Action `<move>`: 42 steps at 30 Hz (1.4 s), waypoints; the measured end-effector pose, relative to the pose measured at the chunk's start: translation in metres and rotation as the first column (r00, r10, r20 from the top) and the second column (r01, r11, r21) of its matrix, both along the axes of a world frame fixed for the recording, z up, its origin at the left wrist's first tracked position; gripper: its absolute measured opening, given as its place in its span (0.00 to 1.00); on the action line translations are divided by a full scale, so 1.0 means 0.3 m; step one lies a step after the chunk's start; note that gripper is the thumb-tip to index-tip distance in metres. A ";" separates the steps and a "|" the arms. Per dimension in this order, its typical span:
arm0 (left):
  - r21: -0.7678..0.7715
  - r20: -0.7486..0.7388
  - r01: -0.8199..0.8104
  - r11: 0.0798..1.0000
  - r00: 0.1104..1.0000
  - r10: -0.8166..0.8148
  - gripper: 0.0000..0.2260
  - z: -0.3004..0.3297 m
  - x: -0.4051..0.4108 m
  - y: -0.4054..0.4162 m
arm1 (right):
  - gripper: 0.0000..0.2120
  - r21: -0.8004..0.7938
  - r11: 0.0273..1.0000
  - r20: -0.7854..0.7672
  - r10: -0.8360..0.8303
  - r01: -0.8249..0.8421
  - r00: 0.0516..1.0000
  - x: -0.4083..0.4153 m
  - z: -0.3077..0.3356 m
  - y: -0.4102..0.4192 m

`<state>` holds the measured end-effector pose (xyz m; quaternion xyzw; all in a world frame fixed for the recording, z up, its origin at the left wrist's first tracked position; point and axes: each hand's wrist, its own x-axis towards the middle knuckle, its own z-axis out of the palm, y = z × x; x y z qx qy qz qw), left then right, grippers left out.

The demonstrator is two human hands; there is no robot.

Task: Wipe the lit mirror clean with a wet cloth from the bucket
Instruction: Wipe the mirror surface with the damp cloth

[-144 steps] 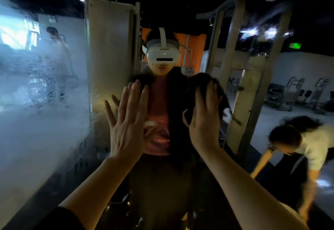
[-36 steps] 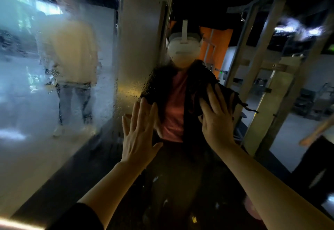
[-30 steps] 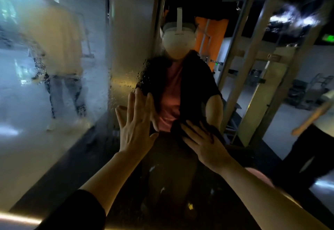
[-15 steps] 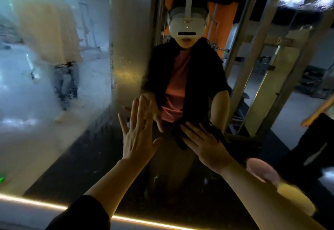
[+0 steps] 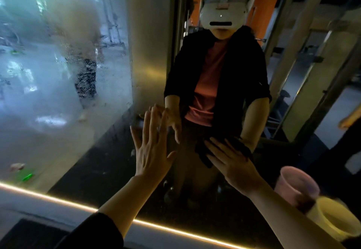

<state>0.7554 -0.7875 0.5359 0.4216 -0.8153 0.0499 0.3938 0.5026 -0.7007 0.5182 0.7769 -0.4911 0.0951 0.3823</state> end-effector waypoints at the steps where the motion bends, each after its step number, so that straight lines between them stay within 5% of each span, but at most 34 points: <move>1: 0.011 0.006 -0.010 1.000 1.000 0.010 0.56 -0.010 -0.003 0.007 | 0.18 -0.056 0.998 0.068 -0.004 0.008 0.998 0.016 0.027 0.019; 5: 0.035 0.035 -0.005 0.999 0.999 0.003 0.58 -0.041 -0.040 0.033 | 0.22 -0.234 0.968 0.339 -0.006 0.090 0.941 0.097 0.140 -0.018; 7: 0.046 0.047 0.001 0.999 0.999 -0.004 0.60 -0.043 -0.058 0.040 | 0.21 -0.158 0.987 0.200 0.019 0.013 0.980 0.087 0.086 -0.057; 9: 0.056 0.042 0.010 0.998 0.999 -0.013 0.60 -0.042 -0.063 0.043 | 0.20 -0.005 0.994 -0.111 0.104 -0.106 0.988 0.014 -0.017 -0.065; 11: 0.059 0.038 0.026 0.998 0.999 -0.028 0.60 -0.038 -0.061 0.046 | 0.26 0.054 0.996 -0.197 0.077 -0.067 0.977 -0.065 -0.125 -0.028; 17: 0.058 0.052 0.013 0.998 0.999 -0.016 0.64 -0.035 -0.063 0.050 | 0.21 -0.193 0.975 0.365 -0.035 0.112 0.930 0.036 0.021 0.040; 18: 0.052 0.059 0.010 0.999 0.998 -0.013 0.64 -0.038 -0.062 0.047 | 0.24 -0.208 0.970 0.375 -0.041 0.127 0.926 0.053 0.059 0.022; 23: 0.000 0.107 0.049 0.999 0.993 -0.049 0.55 -0.044 -0.023 0.025 | 0.22 -0.208 0.957 -0.039 -0.213 0.201 0.976 0.046 -0.122 0.028; 24: -0.010 0.115 0.056 0.998 0.992 -0.054 0.53 -0.042 -0.010 0.020 | 0.21 -0.182 0.942 -0.025 -0.290 0.281 0.957 0.039 -0.161 0.050; 27: -0.056 0.140 0.086 0.995 0.987 -0.077 0.51 -0.035 0.028 -0.003 | 0.29 -0.122 0.969 0.246 -0.180 0.215 0.952 0.061 -0.185 0.100; 31: -0.092 0.164 0.141 0.986 0.979 -0.125 0.48 -0.021 0.044 -0.031 | 0.29 -0.197 0.912 0.668 -0.145 0.361 0.730 0.174 -0.010 0.047; 38: -0.094 0.240 0.206 0.974 0.954 -0.178 0.50 -0.036 0.065 -0.074 | 0.39 0.023 0.876 0.863 -0.261 0.482 0.433 0.360 -0.266 0.062; 42: -0.141 0.268 0.263 0.955 0.938 -0.219 0.53 -0.041 0.083 -0.092 | 0.34 -0.063 0.814 0.946 -0.135 0.577 0.294 0.359 -0.180 0.050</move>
